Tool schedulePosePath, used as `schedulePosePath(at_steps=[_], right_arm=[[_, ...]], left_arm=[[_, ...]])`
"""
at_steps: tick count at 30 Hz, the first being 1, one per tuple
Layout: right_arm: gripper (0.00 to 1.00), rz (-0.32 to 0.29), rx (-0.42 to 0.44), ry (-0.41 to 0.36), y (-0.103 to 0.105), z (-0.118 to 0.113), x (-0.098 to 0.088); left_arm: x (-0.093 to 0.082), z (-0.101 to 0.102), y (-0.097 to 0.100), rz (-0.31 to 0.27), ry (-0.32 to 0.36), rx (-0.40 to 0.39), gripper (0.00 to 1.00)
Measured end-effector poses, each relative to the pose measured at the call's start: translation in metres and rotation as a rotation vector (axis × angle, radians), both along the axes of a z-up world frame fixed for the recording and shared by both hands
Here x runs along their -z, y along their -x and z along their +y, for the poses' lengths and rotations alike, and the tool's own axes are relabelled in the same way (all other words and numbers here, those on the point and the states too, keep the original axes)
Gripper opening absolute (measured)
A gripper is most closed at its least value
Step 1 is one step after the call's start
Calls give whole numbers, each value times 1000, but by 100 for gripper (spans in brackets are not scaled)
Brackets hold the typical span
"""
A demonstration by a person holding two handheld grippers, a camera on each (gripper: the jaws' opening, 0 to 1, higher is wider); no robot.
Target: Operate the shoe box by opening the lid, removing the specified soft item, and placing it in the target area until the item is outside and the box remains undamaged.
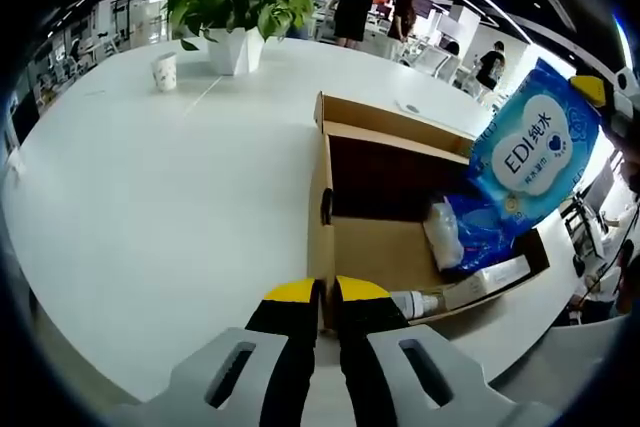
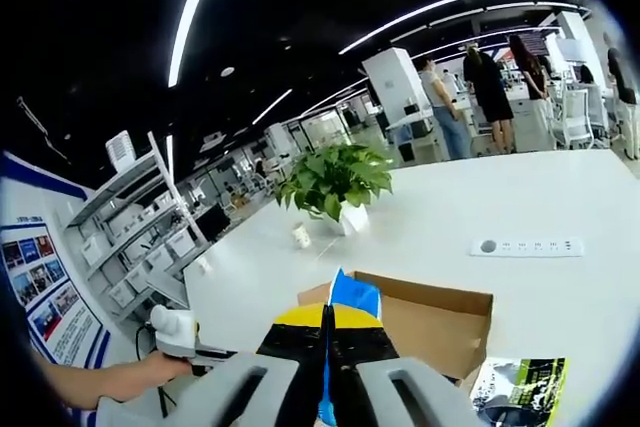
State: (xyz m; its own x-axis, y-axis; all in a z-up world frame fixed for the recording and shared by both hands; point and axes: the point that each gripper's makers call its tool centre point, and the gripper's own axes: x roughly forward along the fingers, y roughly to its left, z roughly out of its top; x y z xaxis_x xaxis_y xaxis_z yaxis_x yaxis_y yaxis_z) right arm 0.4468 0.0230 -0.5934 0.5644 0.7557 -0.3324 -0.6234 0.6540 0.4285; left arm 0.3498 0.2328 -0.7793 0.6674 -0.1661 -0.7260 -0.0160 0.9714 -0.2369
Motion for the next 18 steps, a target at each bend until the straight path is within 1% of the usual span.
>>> schedulePosePath(at_steps=[6,7,18], right_arm=[[0,-2,26,-20,-4,-15,-9],[0,-5,27,-20,-2,-16,-10],[0,-25,92,-40,-3,-53,-30]], left_arm=[[0,0,0,0,4,-4,4],[0,0,0,0,4,-4,4],[0,0,0,-1,5,-6,4]])
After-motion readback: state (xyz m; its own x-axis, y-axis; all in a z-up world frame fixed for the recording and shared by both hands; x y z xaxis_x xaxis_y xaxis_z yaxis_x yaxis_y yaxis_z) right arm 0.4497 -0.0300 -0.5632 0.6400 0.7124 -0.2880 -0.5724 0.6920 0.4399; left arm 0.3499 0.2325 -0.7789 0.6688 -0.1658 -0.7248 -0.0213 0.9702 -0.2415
